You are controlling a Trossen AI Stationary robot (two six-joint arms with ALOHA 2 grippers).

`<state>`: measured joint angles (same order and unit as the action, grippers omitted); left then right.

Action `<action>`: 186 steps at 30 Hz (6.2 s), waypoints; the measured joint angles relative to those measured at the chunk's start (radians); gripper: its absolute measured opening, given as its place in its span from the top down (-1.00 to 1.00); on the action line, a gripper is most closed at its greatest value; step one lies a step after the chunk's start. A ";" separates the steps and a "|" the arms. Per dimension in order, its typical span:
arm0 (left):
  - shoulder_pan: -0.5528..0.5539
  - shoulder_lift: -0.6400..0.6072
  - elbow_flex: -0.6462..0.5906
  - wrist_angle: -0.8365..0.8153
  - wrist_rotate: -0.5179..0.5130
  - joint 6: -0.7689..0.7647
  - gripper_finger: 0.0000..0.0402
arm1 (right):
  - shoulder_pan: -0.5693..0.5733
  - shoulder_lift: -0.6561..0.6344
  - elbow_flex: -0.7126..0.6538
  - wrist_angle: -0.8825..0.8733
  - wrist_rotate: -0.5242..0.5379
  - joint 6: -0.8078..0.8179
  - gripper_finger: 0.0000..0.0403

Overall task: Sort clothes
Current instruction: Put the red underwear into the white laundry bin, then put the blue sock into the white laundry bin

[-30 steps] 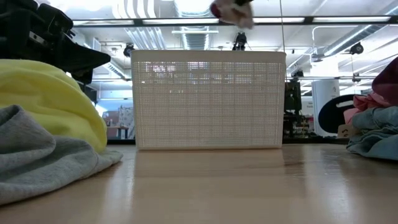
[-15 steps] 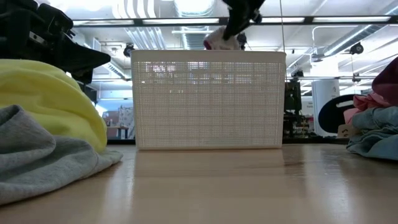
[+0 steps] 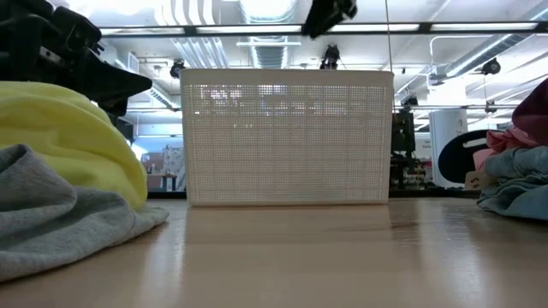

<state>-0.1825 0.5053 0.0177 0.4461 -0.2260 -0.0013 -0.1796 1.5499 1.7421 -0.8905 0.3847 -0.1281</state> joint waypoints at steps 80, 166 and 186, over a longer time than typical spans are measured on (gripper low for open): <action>0.000 0.026 0.000 -0.004 0.000 0.000 1.00 | 0.657 -0.059 -0.381 -0.128 -0.425 0.487 0.99; 0.001 0.027 0.000 0.010 -0.001 0.015 1.00 | -0.070 0.121 0.228 0.128 -0.086 -0.079 -0.14; 0.001 0.047 0.000 0.008 0.000 0.015 1.00 | -0.259 0.275 0.228 -0.248 -0.289 0.087 -0.06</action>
<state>-0.1817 0.5520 0.0181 0.4543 -0.2265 0.0139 -0.4385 1.8251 1.9697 -1.1381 0.0952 -0.0408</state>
